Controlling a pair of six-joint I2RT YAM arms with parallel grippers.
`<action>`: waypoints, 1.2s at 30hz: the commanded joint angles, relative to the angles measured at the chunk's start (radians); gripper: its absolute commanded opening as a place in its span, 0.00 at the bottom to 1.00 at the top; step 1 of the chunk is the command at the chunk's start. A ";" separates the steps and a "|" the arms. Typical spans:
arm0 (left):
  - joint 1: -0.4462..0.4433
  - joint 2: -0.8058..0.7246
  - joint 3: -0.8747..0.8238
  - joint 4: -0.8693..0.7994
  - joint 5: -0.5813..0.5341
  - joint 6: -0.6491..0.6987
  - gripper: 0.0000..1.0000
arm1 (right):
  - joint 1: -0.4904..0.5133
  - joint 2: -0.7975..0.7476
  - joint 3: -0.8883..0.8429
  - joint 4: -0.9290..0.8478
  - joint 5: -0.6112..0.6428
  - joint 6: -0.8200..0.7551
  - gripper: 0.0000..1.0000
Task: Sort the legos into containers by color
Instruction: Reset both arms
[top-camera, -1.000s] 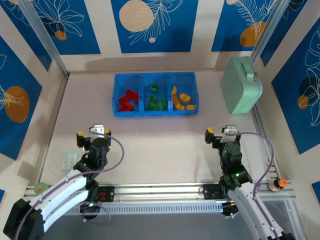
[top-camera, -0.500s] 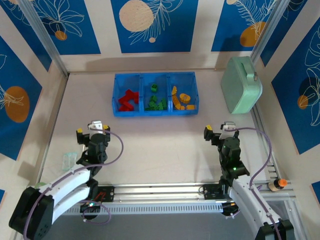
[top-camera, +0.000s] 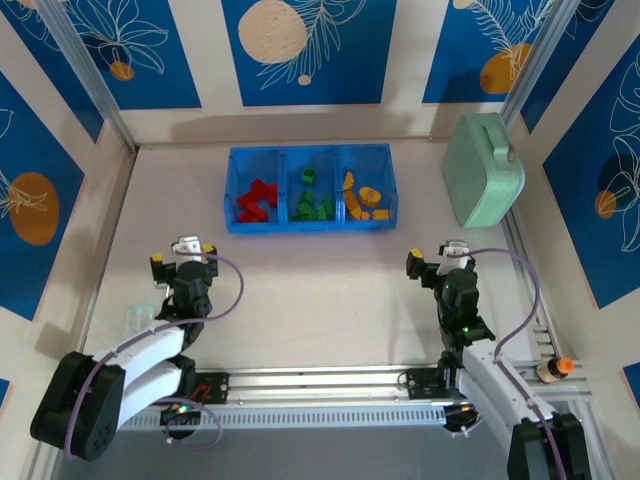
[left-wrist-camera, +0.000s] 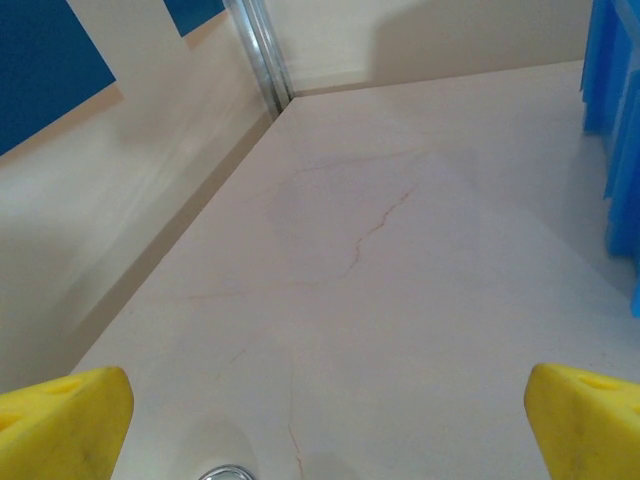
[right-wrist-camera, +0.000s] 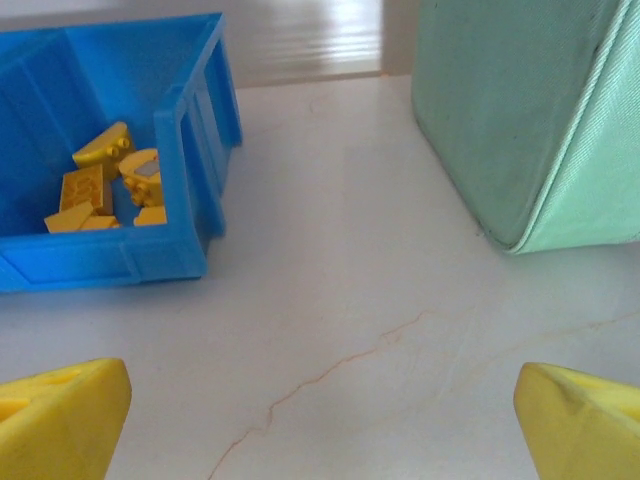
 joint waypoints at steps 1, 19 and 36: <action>0.028 0.021 0.013 0.071 0.038 -0.012 1.00 | -0.009 0.055 0.018 0.116 -0.016 -0.013 0.99; 0.105 0.208 0.001 0.360 0.109 -0.009 1.00 | -0.053 0.360 0.085 0.341 -0.074 -0.060 0.99; 0.149 0.481 -0.049 0.775 0.196 -0.031 1.00 | -0.097 0.427 0.057 0.489 -0.116 -0.040 0.99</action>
